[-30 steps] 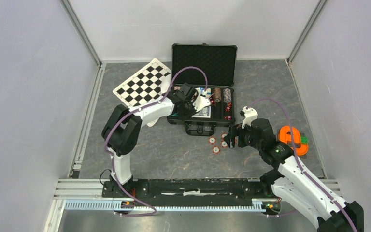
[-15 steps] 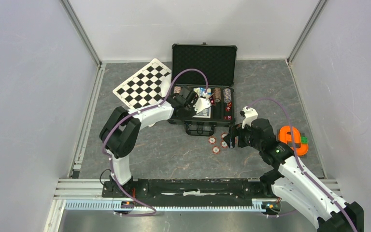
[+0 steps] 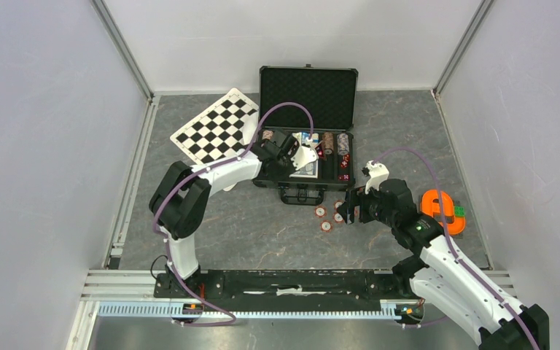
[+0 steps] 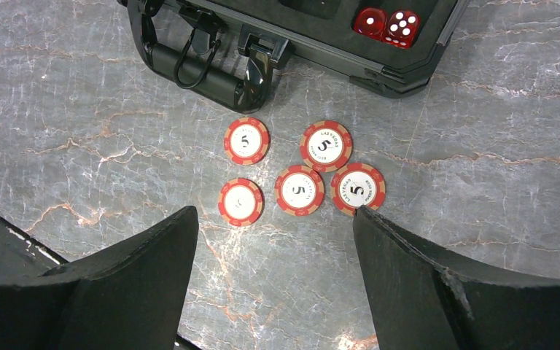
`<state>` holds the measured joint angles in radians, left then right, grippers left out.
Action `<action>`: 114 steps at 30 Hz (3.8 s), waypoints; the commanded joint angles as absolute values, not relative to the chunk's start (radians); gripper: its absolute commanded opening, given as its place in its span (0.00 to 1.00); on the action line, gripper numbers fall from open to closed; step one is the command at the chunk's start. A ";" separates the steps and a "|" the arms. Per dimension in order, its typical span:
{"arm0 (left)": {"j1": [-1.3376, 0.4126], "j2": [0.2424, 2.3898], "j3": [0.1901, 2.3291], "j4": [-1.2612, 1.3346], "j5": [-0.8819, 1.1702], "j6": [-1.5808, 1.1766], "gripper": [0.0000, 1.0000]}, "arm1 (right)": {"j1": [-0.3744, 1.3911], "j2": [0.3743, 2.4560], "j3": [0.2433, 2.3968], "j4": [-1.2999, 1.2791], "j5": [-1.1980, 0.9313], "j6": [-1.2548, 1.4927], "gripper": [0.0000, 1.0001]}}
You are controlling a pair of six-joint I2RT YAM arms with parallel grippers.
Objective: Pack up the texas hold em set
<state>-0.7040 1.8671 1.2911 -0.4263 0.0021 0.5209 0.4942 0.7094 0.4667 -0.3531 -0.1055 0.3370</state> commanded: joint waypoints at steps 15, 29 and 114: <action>-0.706 1.943 1.496 -0.803 0.131 0.503 0.08 | 0.489 0.680 0.452 -0.338 -0.114 0.341 0.83; -0.689 1.845 1.403 -0.606 0.004 0.428 0.08 | 0.489 0.665 0.450 -0.350 -0.109 0.344 0.83; -0.670 1.610 0.909 0.136 -0.035 0.239 0.07 | 0.466 1.373 0.624 -0.314 0.115 0.255 0.53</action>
